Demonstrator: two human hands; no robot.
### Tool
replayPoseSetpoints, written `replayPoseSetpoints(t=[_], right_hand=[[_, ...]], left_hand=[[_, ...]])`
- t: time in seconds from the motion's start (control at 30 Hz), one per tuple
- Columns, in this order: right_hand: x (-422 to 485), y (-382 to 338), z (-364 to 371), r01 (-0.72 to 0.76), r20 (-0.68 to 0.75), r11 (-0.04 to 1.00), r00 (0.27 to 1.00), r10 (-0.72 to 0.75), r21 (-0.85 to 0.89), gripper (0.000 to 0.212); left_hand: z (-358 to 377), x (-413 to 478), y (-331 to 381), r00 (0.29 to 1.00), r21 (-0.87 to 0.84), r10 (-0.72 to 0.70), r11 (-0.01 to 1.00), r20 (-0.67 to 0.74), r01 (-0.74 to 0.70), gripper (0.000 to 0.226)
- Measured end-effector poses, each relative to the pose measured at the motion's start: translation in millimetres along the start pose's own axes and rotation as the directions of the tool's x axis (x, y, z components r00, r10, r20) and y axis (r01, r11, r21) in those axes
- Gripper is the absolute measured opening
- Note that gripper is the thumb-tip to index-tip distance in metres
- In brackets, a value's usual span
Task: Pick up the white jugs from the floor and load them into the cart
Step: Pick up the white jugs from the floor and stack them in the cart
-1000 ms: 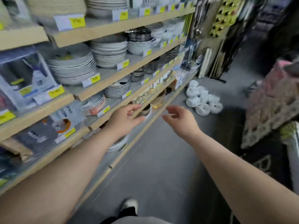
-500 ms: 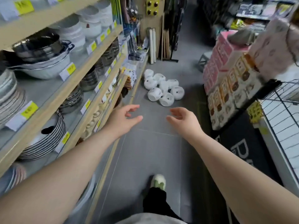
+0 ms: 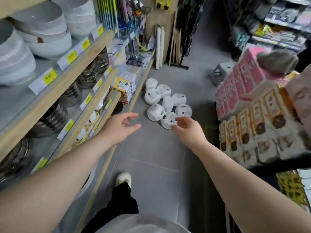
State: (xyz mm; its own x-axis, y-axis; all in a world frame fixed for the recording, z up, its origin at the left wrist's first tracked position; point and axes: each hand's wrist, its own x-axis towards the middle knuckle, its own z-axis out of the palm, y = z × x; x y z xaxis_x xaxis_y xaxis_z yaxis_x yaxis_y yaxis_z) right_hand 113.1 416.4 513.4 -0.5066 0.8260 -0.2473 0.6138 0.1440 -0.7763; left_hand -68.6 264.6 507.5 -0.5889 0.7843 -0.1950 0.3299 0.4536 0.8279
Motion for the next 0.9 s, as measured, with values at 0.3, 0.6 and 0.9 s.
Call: replayPoseSetpoints(t=[0.3,0.6,0.9], right_hand=[[229.3,-32.2,4.7,-0.116,-0.018,0.992,0.993,0.115,-0.048,0.04],[408.2,-18.7,9.0,-0.182,0.055,0.982,0.981,0.185,-0.057,0.045],[586.1,83.4,82.3,-0.213,0.245,0.961,0.936,0.253,-0.178,0.06]], left_hand=[[-6.8,262.5,6.7,0.992,-0.009,-0.016,1.0,0.128,0.017,0.037],[23.2,438.3,13.6,0.978,0.043,-0.098,0.995,0.184,0.091,0.04],[100.1,570.9,-86.8,0.944,0.046,-0.311,0.95,0.111,0.308,0.041]])
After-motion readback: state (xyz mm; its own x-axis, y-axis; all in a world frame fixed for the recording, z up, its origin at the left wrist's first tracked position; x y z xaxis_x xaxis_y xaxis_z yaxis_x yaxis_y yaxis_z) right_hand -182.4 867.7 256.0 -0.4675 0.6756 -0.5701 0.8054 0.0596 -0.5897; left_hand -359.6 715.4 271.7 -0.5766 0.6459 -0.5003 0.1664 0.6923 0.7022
